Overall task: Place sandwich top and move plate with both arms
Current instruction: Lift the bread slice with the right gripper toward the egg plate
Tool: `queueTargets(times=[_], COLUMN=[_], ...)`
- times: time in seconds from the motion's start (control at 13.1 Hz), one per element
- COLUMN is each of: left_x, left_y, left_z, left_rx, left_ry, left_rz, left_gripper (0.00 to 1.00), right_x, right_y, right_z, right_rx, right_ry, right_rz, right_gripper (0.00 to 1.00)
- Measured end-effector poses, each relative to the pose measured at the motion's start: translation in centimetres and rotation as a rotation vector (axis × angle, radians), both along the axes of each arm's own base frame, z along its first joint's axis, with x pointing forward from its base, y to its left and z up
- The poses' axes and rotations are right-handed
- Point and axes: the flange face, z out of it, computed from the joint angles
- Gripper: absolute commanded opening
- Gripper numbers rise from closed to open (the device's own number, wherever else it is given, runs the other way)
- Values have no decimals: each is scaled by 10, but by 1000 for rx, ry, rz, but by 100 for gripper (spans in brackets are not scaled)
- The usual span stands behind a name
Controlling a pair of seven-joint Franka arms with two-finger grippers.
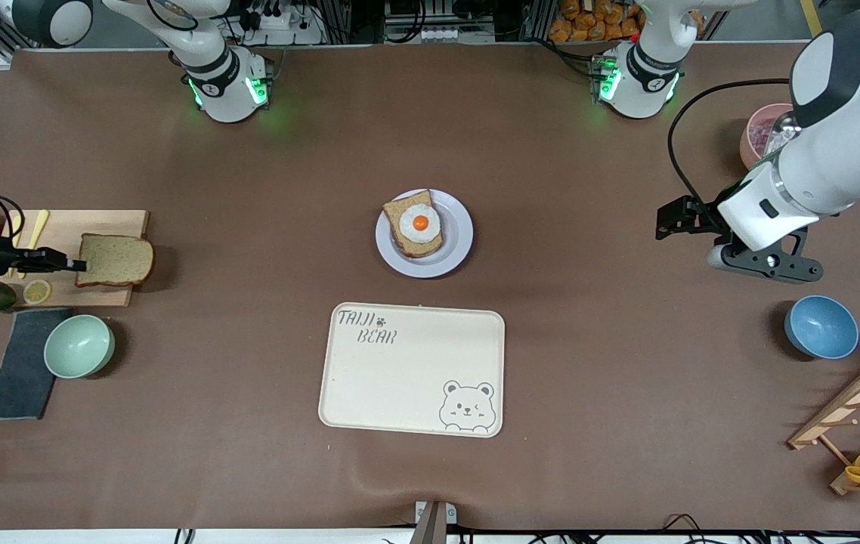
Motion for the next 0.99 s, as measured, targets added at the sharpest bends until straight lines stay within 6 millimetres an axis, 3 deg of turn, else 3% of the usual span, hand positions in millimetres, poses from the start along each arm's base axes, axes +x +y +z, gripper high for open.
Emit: queueTargets(times=[0.15,0.46,0.76,0.99], left_x=[1,3,5,3], left_y=[0,0,7,13], left_z=[8,15,17,31], left_rx=[-4,-4,10,60], left_ry=[-17,-32,-39,-76], left_rz=[0,1,9,2], left_gripper=[100,100,100,100], right_x=[21,51,66,77], right_y=[40,137,221,268], right_z=[20,65,66,67], right_rx=[-15,-21,5,15], right_ry=[68,197,289,276], right_rz=[-32,-123,-163,-172], right_gripper=[0,0,0,0])
